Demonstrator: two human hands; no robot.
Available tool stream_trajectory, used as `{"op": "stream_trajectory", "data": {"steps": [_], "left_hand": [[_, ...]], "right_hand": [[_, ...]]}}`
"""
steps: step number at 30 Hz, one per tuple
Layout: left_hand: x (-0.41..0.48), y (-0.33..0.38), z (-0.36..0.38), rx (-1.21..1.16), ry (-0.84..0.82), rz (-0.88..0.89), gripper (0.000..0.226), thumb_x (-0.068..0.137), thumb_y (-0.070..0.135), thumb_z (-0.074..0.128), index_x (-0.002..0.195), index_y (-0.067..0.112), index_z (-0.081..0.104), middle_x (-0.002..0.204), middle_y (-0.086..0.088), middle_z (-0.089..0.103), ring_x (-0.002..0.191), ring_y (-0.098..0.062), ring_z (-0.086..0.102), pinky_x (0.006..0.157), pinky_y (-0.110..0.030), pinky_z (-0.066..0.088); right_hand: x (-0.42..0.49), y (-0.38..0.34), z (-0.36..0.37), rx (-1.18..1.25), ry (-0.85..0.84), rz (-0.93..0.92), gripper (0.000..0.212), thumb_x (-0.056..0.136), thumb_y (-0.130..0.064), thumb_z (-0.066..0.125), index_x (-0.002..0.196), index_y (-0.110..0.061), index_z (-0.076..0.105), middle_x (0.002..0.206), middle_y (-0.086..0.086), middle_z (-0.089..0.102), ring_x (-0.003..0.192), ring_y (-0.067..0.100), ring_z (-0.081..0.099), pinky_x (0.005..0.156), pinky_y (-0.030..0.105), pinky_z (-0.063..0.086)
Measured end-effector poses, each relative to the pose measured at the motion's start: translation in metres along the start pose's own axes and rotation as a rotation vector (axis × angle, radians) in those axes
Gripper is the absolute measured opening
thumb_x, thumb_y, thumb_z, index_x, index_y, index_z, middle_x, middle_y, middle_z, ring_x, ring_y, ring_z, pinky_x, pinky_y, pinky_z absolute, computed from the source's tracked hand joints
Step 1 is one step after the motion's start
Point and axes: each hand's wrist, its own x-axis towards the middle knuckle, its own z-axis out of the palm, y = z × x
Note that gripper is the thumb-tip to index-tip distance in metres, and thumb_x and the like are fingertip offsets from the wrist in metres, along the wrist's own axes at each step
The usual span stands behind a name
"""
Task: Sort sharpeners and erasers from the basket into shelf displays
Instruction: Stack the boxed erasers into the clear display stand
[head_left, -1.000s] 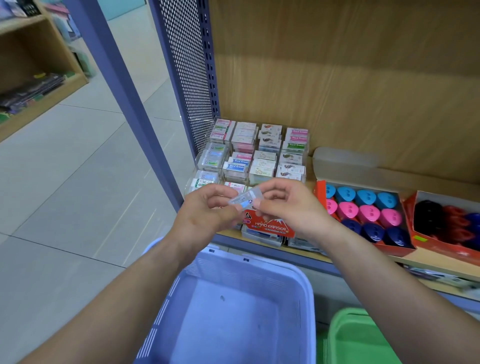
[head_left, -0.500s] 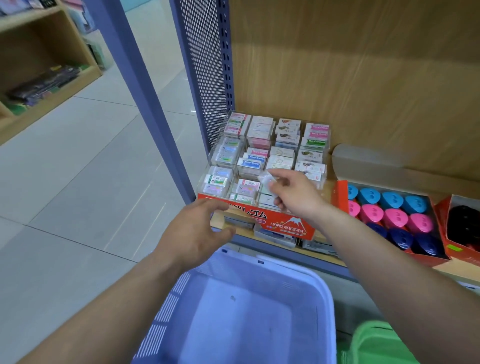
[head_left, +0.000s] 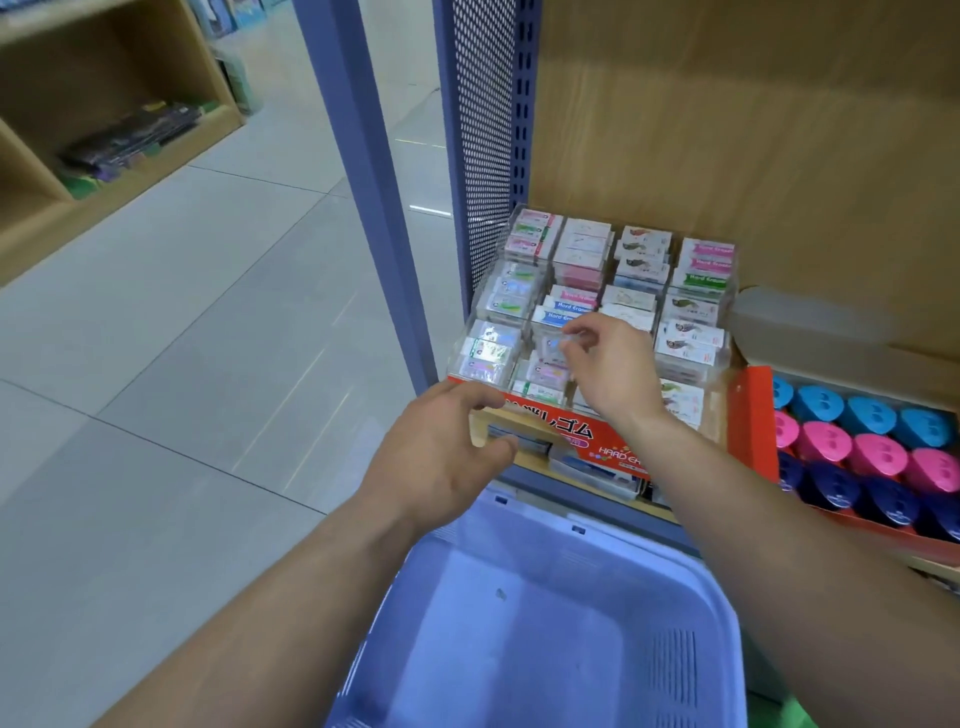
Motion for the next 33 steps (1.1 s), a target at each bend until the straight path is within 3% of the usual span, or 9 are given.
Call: {"op": "stream_trajectory", "data": {"steps": [4,6,10,14,19,24,26,30,33], "left_hand": [[-0.001,-0.003,0.0,-0.009,-0.01,-0.001,0.032,0.09,0.04,0.07,0.121,0.033,0.065,0.113,0.017,0.062,0.104,-0.006,0.059,0.088,-0.02,0.045],[-0.001,-0.005,-0.001,-0.027,-0.027,-0.025,0.025,0.09,0.039,0.07,0.114,0.035,0.065,0.102,0.018,0.063,0.095,-0.007,0.063,0.086,-0.026,0.051],[-0.003,-0.005,-0.003,-0.042,-0.03,-0.015,0.014,0.09,0.037,0.07,0.101,0.038,0.061,0.097,0.018,0.063,0.087,-0.005,0.063,0.08,-0.027,0.053],[-0.006,-0.004,-0.006,-0.08,-0.035,-0.002,0.015,0.089,0.035,0.072,0.098,0.038,0.061,0.097,0.018,0.063,0.088,-0.004,0.063,0.077,-0.022,0.05],[-0.013,0.008,-0.011,-0.121,-0.045,0.016,0.021,0.087,0.036,0.074,0.104,0.038,0.061,0.104,0.017,0.061,0.091,-0.005,0.062,0.076,-0.02,0.048],[-0.03,0.052,-0.006,-0.051,-0.122,0.107,0.027,0.088,0.036,0.072,0.112,0.031,0.062,0.104,0.014,0.059,0.091,-0.009,0.059,0.08,-0.026,0.048],[-0.041,0.072,0.006,-0.003,-0.177,0.14,0.029,0.089,0.036,0.072,0.115,0.028,0.061,0.103,0.013,0.059,0.09,-0.01,0.058,0.077,-0.024,0.044],[-0.082,0.127,0.044,0.172,-0.288,0.314,0.034,0.09,0.033,0.069,0.122,0.024,0.06,0.104,0.011,0.055,0.091,-0.008,0.051,0.076,-0.019,0.035],[-0.121,0.16,0.086,0.282,-0.387,0.44,0.035,0.089,0.033,0.067,0.122,0.024,0.059,0.119,0.009,0.057,0.095,-0.008,0.05,0.079,-0.019,0.033]], "right_hand": [[0.001,-0.001,0.001,-0.187,-0.038,-0.078,0.021,0.1,-0.023,0.058,0.113,-0.018,0.074,0.108,0.003,0.072,0.093,0.023,0.068,0.082,0.036,0.056],[-0.001,-0.002,0.004,-0.254,-0.013,-0.113,0.02,0.1,-0.022,0.057,0.109,-0.015,0.074,0.114,0.005,0.062,0.089,0.028,0.065,0.075,0.035,0.054],[0.0,-0.001,0.005,-0.298,0.01,-0.112,0.015,0.096,-0.015,0.059,0.098,-0.014,0.074,0.108,0.004,0.061,0.09,0.027,0.063,0.073,0.034,0.052],[-0.001,-0.004,0.001,-0.379,-0.086,-0.17,0.022,0.099,-0.023,0.054,0.108,-0.022,0.074,0.113,0.001,0.07,0.099,0.027,0.065,0.077,0.04,0.057],[-0.012,-0.01,-0.021,-0.335,-0.213,-0.156,0.031,0.101,-0.032,0.054,0.129,-0.026,0.066,0.13,-0.001,0.065,0.113,0.022,0.062,0.088,0.038,0.054],[-0.064,-0.007,-0.093,-0.299,-0.173,-0.174,0.031,0.096,-0.039,0.062,0.124,-0.028,0.066,0.121,-0.006,0.062,0.09,0.01,0.057,0.074,0.03,0.044],[-0.097,0.005,-0.133,-0.316,-0.186,-0.154,0.031,0.094,-0.041,0.064,0.122,-0.028,0.067,0.119,-0.007,0.06,0.089,0.009,0.054,0.074,0.031,0.045],[-0.185,0.057,-0.223,-0.341,-0.204,-0.012,0.031,0.088,-0.04,0.071,0.117,-0.027,0.07,0.108,-0.006,0.061,0.096,0.017,0.062,0.083,0.034,0.05],[-0.257,0.108,-0.283,-0.347,-0.236,0.127,0.028,0.088,-0.036,0.073,0.113,-0.024,0.072,0.107,-0.003,0.066,0.085,0.012,0.06,0.075,0.025,0.041]]}}
